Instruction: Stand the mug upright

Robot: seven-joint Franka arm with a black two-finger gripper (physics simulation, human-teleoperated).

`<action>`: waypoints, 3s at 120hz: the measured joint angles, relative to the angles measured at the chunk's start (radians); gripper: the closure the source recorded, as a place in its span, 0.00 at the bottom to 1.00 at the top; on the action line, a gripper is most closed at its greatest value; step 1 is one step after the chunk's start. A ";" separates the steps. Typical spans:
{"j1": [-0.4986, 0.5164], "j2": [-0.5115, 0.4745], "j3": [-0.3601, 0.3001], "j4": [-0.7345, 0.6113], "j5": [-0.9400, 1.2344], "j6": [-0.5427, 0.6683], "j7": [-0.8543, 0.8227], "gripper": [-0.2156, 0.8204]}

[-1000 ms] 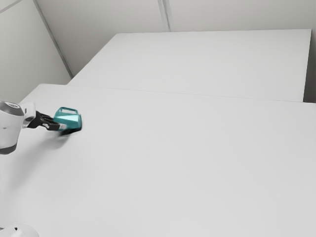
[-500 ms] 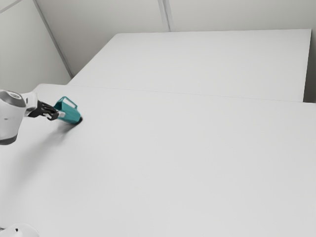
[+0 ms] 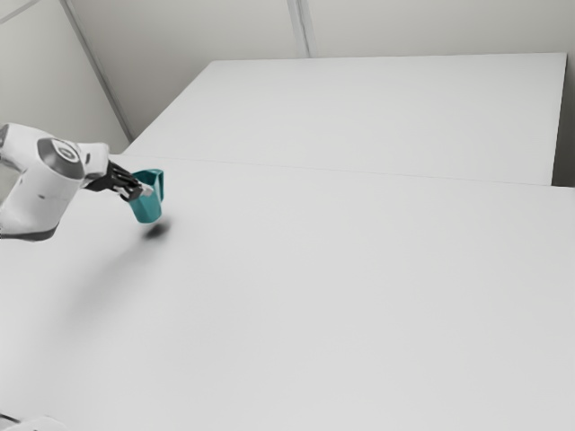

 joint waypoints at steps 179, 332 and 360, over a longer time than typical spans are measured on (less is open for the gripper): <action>-0.538 -0.106 0.120 -0.200 -0.003 0.252 -0.595 0.35; -0.719 -0.176 0.444 0.343 0.666 -0.753 -1.186 0.21; -0.721 -0.178 0.443 0.348 0.668 -0.769 -1.228 0.21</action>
